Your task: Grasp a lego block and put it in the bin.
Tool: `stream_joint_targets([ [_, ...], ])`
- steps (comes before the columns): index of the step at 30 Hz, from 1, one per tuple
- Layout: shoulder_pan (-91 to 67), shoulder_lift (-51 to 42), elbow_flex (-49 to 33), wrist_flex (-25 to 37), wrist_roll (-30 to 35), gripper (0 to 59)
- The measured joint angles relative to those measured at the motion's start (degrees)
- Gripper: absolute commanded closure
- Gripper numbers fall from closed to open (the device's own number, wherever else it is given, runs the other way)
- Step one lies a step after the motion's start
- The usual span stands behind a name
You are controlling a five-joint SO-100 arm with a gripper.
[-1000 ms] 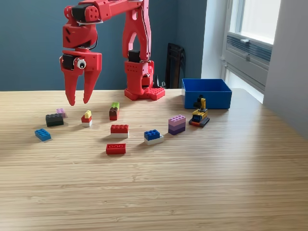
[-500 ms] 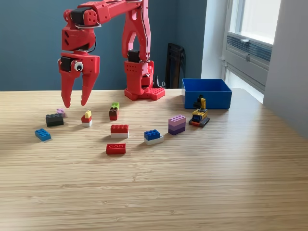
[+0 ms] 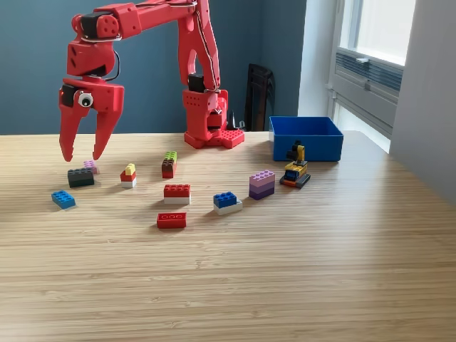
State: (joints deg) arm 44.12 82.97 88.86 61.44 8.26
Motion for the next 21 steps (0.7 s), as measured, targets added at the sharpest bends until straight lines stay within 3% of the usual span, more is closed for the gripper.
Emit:
stream_joint_targets([
  [21, 0.4, -17.8, -20.8, 5.8, 3.1, 33.4],
])
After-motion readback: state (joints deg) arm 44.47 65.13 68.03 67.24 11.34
